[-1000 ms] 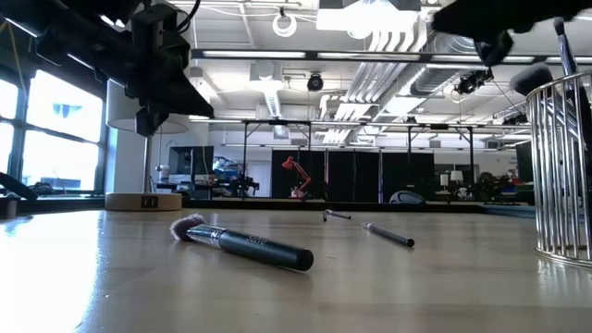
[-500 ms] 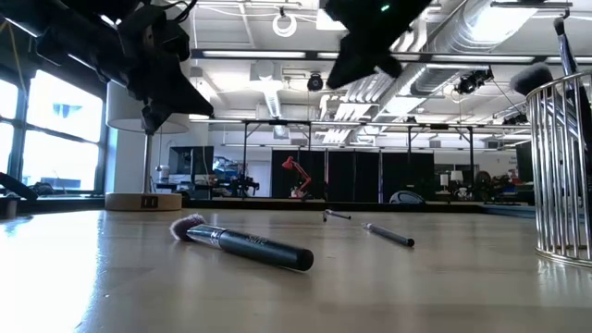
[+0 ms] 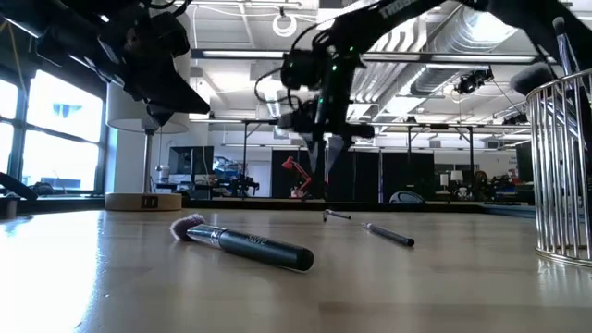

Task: Pick & Place Makeup Brushes
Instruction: Put the brow brush into the makeup holder

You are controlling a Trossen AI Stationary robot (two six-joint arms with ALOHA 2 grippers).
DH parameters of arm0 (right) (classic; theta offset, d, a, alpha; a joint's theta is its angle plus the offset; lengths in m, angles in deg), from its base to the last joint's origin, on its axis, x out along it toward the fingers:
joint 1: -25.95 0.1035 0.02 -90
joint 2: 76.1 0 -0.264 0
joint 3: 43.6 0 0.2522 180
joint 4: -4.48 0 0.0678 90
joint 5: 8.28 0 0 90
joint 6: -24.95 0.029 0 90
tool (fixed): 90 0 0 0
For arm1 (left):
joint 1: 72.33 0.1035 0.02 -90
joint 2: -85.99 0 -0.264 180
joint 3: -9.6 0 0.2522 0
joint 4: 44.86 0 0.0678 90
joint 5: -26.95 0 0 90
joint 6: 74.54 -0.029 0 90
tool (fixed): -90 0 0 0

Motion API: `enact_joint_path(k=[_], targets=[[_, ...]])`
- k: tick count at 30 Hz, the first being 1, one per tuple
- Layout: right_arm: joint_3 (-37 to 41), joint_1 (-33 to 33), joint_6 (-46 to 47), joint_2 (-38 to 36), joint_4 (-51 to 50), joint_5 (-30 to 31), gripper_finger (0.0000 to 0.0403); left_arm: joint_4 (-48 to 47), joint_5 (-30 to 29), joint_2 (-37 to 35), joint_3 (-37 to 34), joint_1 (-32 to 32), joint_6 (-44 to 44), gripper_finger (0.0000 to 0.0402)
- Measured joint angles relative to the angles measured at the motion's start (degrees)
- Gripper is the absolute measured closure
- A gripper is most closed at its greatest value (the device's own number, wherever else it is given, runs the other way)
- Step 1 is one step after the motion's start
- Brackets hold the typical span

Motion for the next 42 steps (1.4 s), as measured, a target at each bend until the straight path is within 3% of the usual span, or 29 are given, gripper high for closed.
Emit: enact_joint_path(k=[11, 24, 31, 38, 42], targets=[[-0.94, -3.7, 4.07, 5.61, 0.39, -0.89, 0.0188, -5.36, 2.89, -1.36, 0.02, 0.04, -1.08, 0.0401], [4.64, -8.59, 6.26, 6.33, 6.83, -7.13, 0.0188, -8.78, 2.52, -2.84, 0.07, 0.04, -1.08, 0.0402], [4.59, -8.77, 4.88, 7.45, 7.65, -10.46, 0.024, -9.09, 2.62, -2.86, 0.07, 0.07, -1.08, 0.0402], [6.19, -8.93, 2.29, 7.17, 6.29, -12.81, 0.0375, -9.02, 2.65, -2.86, 0.07, 0.07, -1.05, 0.0402], [9.88, -8.98, 0.37, 6.87, 7.41, -16.08, 0.0382, -8.54, 2.66, -2.85, 0.07, 0.07, -1.05, 0.0402]])
